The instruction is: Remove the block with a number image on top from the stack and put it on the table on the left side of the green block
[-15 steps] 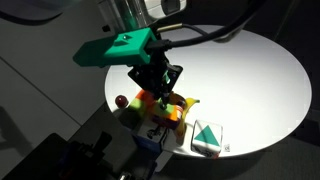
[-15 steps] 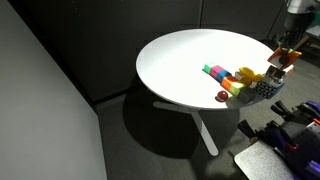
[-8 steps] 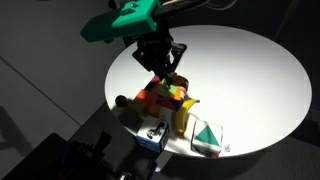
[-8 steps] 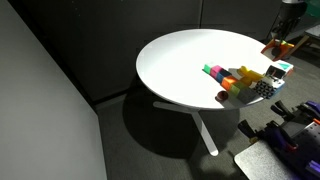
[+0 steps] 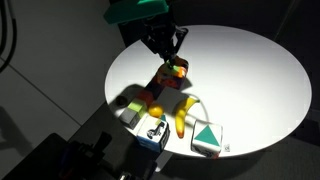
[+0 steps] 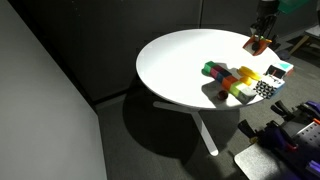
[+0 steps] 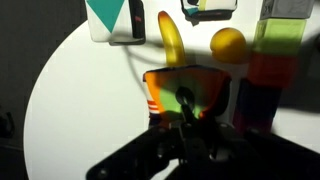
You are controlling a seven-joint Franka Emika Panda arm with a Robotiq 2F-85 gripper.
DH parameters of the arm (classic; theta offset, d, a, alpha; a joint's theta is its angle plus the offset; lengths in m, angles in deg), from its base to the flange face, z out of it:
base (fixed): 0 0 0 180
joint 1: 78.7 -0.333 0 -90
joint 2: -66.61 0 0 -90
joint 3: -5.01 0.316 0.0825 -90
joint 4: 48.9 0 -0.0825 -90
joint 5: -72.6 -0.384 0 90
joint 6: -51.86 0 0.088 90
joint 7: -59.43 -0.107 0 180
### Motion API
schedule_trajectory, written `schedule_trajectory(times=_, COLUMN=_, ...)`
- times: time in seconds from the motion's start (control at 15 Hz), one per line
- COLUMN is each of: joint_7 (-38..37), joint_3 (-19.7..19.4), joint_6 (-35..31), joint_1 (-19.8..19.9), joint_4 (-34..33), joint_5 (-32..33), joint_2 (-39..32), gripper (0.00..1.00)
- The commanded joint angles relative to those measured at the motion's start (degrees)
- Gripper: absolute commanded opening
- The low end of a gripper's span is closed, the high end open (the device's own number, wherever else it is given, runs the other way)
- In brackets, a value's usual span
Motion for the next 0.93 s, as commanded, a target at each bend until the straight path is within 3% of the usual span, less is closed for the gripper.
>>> schedule_trajectory(times=0.0, joint_7=0.95, joint_3=1.03, joint_6=4.46, joint_1=-1.28, joint_4=-10.34, joint_5=-2.16, joint_2=-7.90, gripper=0.05)
schedule_trajectory(times=0.47, joint_7=1.06, joint_3=3.38, joint_6=10.15, joint_1=-4.49, joint_4=-24.46, joint_5=-2.77, joint_2=-18.00, gripper=0.05)
schedule_trajectory(times=0.87, joint_7=1.87, joint_3=5.15, joint_6=12.23, joint_1=-6.93, joint_4=-30.88, joint_5=-2.15, joint_2=-22.58, gripper=0.05)
